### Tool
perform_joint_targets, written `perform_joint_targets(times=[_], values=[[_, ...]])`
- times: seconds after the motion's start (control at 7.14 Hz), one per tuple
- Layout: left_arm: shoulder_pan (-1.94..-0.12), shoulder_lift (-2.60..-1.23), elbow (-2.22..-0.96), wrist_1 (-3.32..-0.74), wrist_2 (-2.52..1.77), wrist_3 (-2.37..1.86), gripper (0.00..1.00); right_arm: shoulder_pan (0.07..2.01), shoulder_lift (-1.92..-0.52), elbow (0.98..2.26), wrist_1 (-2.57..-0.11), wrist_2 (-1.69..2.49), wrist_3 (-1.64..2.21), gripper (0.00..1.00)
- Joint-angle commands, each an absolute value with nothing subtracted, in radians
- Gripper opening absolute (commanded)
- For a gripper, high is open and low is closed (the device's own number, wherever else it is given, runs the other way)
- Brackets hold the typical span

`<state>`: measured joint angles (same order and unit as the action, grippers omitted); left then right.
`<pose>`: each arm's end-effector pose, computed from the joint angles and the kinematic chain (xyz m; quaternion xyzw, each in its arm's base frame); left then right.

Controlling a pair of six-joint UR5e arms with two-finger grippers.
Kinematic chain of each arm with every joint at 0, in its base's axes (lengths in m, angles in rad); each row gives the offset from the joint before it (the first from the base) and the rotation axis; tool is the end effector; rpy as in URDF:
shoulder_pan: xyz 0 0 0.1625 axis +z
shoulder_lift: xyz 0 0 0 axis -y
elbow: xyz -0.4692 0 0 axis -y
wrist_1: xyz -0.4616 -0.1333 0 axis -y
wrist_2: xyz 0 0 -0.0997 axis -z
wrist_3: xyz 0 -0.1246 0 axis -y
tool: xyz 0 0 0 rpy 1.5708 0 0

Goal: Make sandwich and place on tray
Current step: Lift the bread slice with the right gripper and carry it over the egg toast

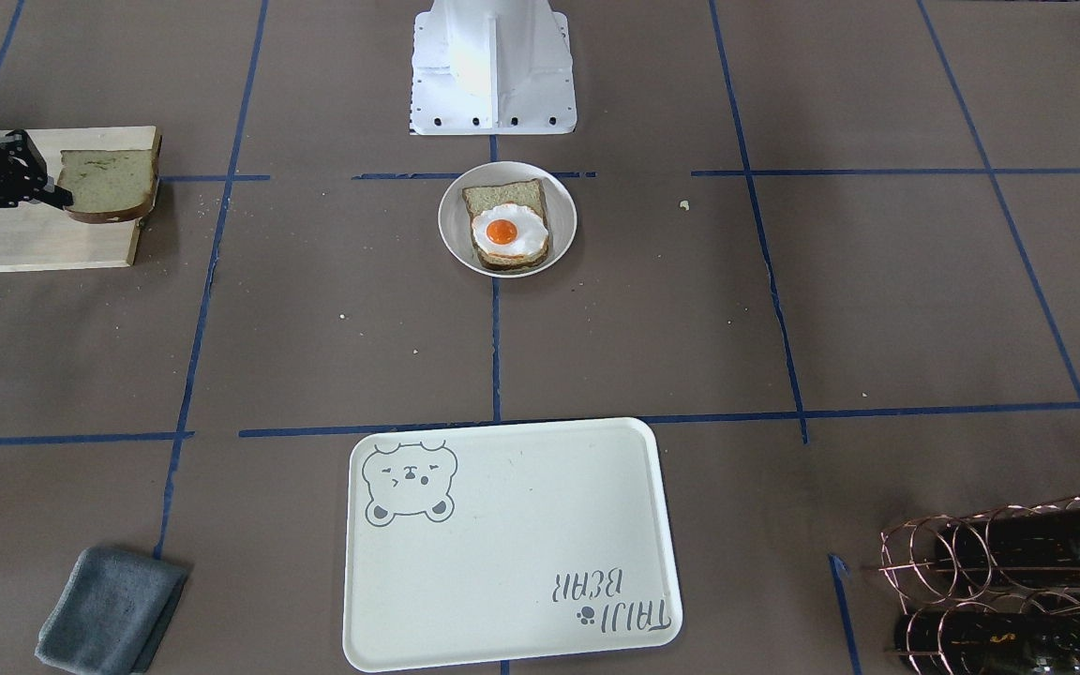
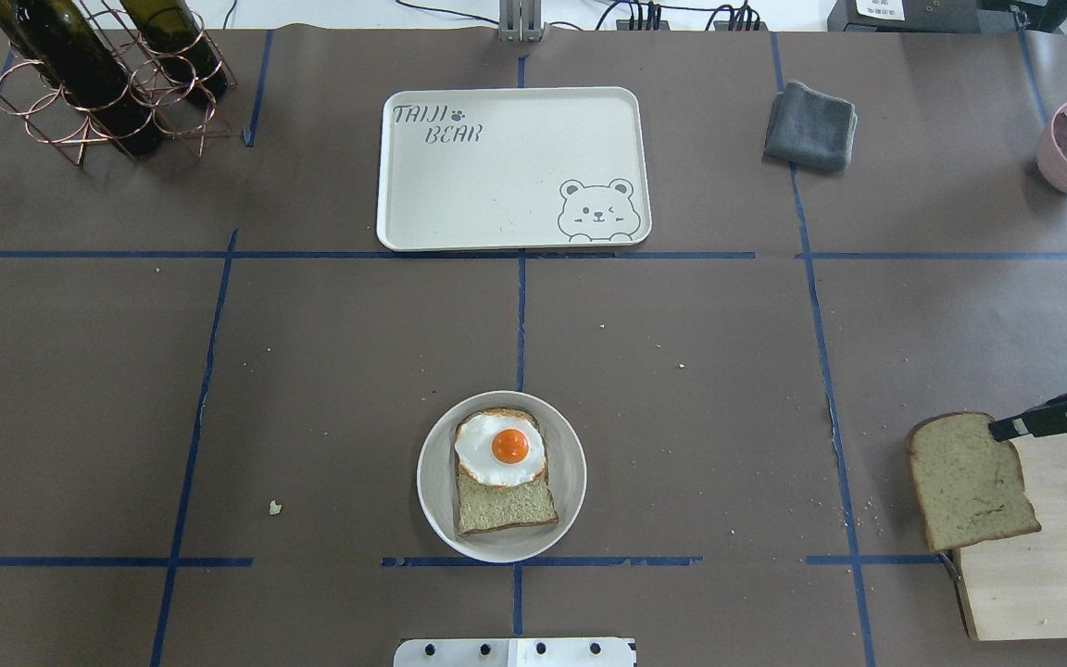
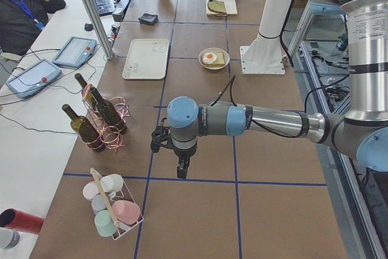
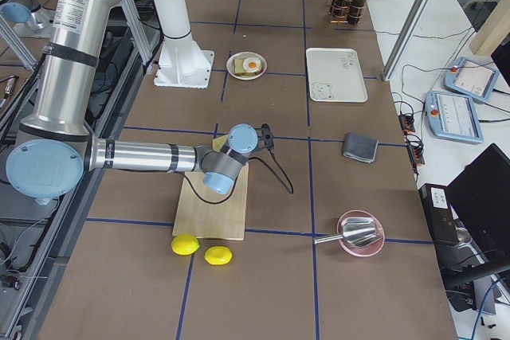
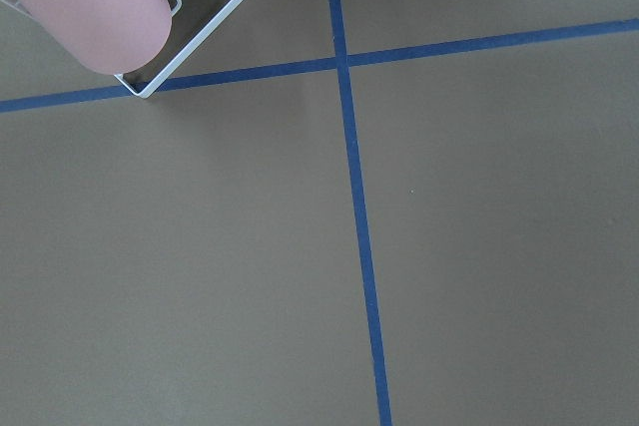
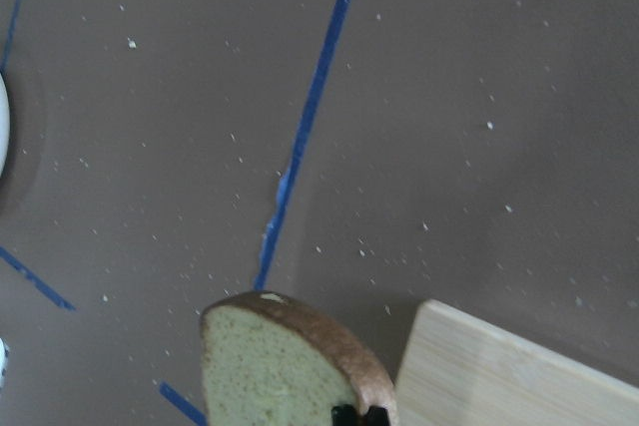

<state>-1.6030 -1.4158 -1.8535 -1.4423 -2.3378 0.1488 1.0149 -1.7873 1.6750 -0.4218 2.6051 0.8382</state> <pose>-0.0624 -0.4833 0.6571 0.0335 0.3727 0.0539 0.9258 -0.2223 -0.4075 0.6191 0.0545 -0.6057 -0.1363 0.7820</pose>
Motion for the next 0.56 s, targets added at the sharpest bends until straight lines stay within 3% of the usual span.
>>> perform_joint_targets(times=[0.0,0.42], values=[[-1.603,-1.416,-1.853,-1.445,-2.338,0.149,1.00,1.014,-1.583,1.666,-0.428,2.629,1.071,0.00],[-1.603,-1.416,-1.858,-1.445,-2.338,0.149,1.00,0.907,-1.377,1.652,-0.436,2.570,1.327,0.00]])
